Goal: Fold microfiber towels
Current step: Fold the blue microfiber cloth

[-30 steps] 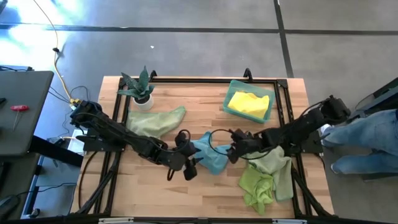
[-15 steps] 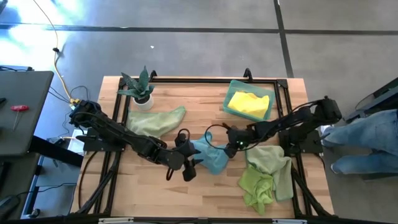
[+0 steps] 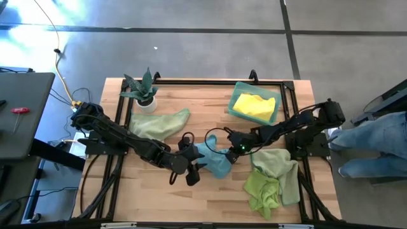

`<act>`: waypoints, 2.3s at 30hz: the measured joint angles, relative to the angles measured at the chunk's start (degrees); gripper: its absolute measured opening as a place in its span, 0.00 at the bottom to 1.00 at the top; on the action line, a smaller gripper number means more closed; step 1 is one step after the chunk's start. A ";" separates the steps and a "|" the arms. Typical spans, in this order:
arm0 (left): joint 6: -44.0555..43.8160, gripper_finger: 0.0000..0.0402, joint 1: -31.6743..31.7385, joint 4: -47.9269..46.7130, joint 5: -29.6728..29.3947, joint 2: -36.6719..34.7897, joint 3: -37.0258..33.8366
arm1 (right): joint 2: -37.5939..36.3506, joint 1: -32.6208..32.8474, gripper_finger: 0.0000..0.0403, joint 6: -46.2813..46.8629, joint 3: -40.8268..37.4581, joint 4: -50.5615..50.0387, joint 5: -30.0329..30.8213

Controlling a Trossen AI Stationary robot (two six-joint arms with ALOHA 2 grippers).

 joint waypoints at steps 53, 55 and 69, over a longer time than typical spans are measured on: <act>18.63 0.41 1.22 8.04 -5.90 -13.60 0.02 | -6.09 8.98 0.00 -22.67 61.57 -51.13 28.76; 19.31 0.41 1.52 8.27 -7.09 -13.60 0.00 | -6.18 8.89 0.00 -22.79 61.57 -49.32 28.01; 21.19 0.41 4.37 13.31 -21.08 -13.57 0.02 | -5.84 7.10 0.00 -15.53 61.59 -34.87 46.98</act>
